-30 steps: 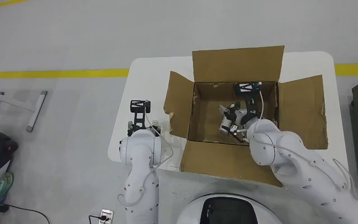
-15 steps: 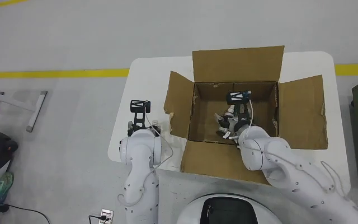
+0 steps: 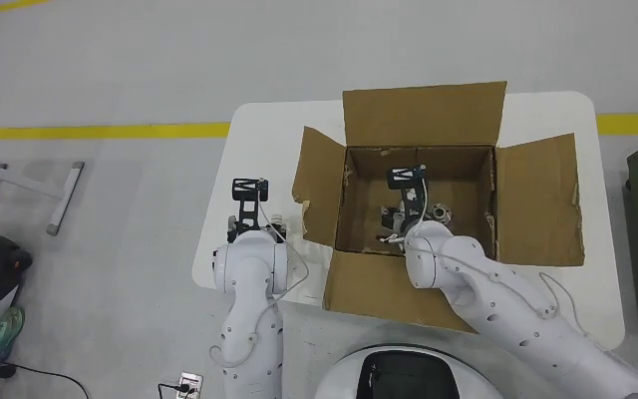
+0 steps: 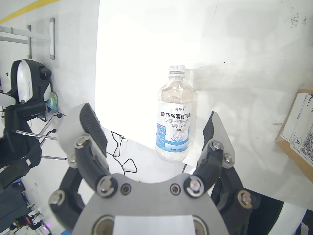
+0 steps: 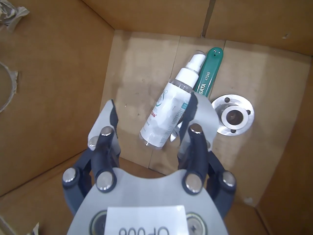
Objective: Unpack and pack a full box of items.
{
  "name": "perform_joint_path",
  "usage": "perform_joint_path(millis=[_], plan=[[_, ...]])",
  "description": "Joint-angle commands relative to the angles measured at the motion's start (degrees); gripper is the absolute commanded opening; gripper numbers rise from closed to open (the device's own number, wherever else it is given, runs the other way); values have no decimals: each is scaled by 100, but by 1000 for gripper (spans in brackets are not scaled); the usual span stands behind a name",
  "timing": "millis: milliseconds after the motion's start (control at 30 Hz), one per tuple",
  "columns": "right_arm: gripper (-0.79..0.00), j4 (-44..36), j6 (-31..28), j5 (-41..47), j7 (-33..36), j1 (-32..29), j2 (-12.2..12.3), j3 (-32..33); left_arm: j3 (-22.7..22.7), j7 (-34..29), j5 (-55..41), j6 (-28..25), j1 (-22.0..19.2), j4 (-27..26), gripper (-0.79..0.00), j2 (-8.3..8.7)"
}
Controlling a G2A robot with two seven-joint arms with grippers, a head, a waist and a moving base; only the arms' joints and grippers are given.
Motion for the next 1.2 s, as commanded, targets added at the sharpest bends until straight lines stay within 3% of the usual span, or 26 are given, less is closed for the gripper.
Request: perform_joint_path(millis=[0, 233, 467, 667, 1033, 1167], plan=[[-268, 103, -4, 27, -34, 24, -36, -14, 0, 0, 0, 0, 0, 0, 0, 0], [-222, 308, 111, -26, -34, 98, -144, -25, 0, 0, 0, 0, 0, 0, 0, 0], [-89, 401, 159, -107, 50, 128, -218, 32, 0, 0, 0, 0, 0, 0, 0, 0], [-58, 573, -11, -45, 147, 220, -297, 35, 0, 0, 0, 0, 0, 0, 0, 0], [-175, 834, -258, -135, 292, 397, -437, -25, 0, 0, 0, 0, 0, 0, 0, 0], [-163, 923, -311, -173, 365, 454, -486, -39, 0, 0, 0, 0, 0, 0, 0, 0]])
